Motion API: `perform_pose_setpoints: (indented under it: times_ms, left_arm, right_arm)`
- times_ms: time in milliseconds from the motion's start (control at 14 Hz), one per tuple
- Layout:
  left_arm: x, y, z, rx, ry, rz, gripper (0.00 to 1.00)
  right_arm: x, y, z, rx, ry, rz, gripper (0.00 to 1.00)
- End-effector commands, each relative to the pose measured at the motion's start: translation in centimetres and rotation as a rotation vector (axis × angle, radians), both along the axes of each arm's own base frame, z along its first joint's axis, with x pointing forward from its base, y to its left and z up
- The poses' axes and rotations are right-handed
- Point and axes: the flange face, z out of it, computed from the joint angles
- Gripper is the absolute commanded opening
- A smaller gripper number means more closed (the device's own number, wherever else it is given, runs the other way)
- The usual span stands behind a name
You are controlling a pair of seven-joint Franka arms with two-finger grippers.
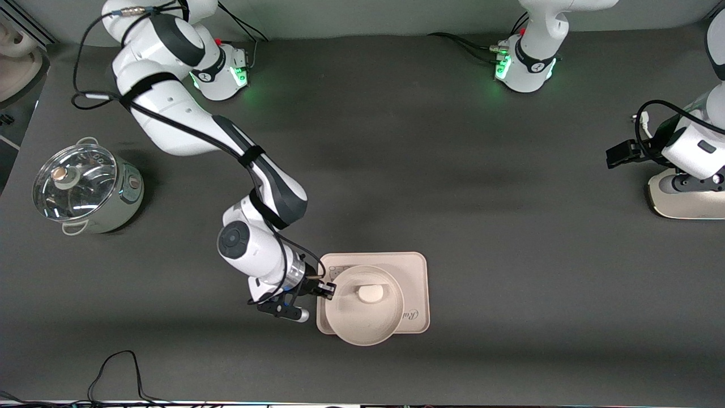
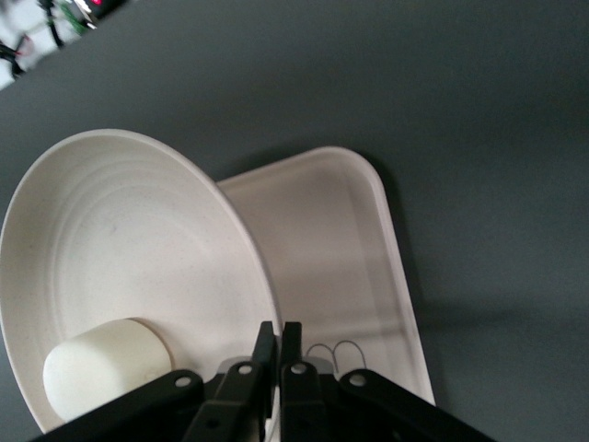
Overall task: Place bun in plate and plate on tray
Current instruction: 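Carry the plate with the right gripper onto the white tray, then lower the plate onto the tray and open the right gripper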
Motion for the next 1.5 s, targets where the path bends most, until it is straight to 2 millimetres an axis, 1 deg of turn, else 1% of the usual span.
perform_pose_setpoints:
  times_ms: [0, 71, 214, 357, 500, 714, 786, 857, 929, 1071, 1143, 1214, 1429]
  left_arm:
    - [-0.4, -0.2, 0.7, -0.013, 0.006, -0.019, 1.00]
    - [-0.4, -0.3, 0.8, -0.013, 0.006, -0.020, 1.00]
    - [-0.6, -0.3, 0.9, -0.014, 0.012, -0.026, 1.00]
    - [-0.7, -0.2, 1.0, -0.014, 0.012, -0.024, 1.00]
    - [-0.7, -0.2, 1.0, -0.014, 0.012, -0.024, 1.00]
    - [-0.7, -0.2, 1.0, -0.014, 0.012, -0.024, 1.00]
    - [-0.7, -0.2, 1.0, -0.014, 0.013, -0.024, 1.00]
    - [-0.8, -0.2, 1.0, -0.014, 0.017, -0.024, 1.00]
    - [-0.8, -0.2, 1.0, -0.015, 0.018, -0.024, 1.00]
    - [-0.8, -0.3, 1.0, -0.015, 0.018, -0.025, 1.00]
    - [-0.8, -0.3, 1.0, -0.015, 0.018, -0.025, 1.00]
    - [-0.8, -0.3, 1.0, -0.015, 0.018, -0.025, 1.00]
    - [-0.9, -0.3, 1.3, -0.016, 0.012, -0.025, 1.00]
  right_arm:
    - [0.2, 1.0, -0.7, 0.032, -0.002, -0.005, 0.00]
    - [-0.4, 1.3, -1.7, 0.025, 0.015, 0.004, 0.00]
    - [-0.8, 1.5, -2.3, 0.022, 0.027, 0.008, 0.00]
    - [-0.9, 1.8, -2.4, 0.042, 0.026, -0.017, 0.00]
    - [-1.3, 1.9, -3.0, 0.043, 0.043, -0.037, 0.00]
    - [-1.3, 1.9, -2.7, 0.042, 0.038, -0.033, 0.00]
    - [-1.3, 1.9, -2.7, 0.040, 0.037, -0.032, 0.05]
    - [-1.3, 1.9, -2.7, 0.039, 0.036, -0.031, 0.51]
    - [-1.1, 1.9, -2.2, 0.036, 0.025, -0.028, 1.00]
    - [-1.1, 1.8, -1.4, 0.027, 0.023, -0.022, 1.00]
    - [-0.9, 1.6, -0.6, 0.009, 0.027, -0.015, 1.00]
    - [-1.0, 1.5, 0.7, -0.022, 0.034, 0.005, 1.00]
    - [-1.1, 0.3, 8.2, -0.163, 0.015, 0.081, 1.00]
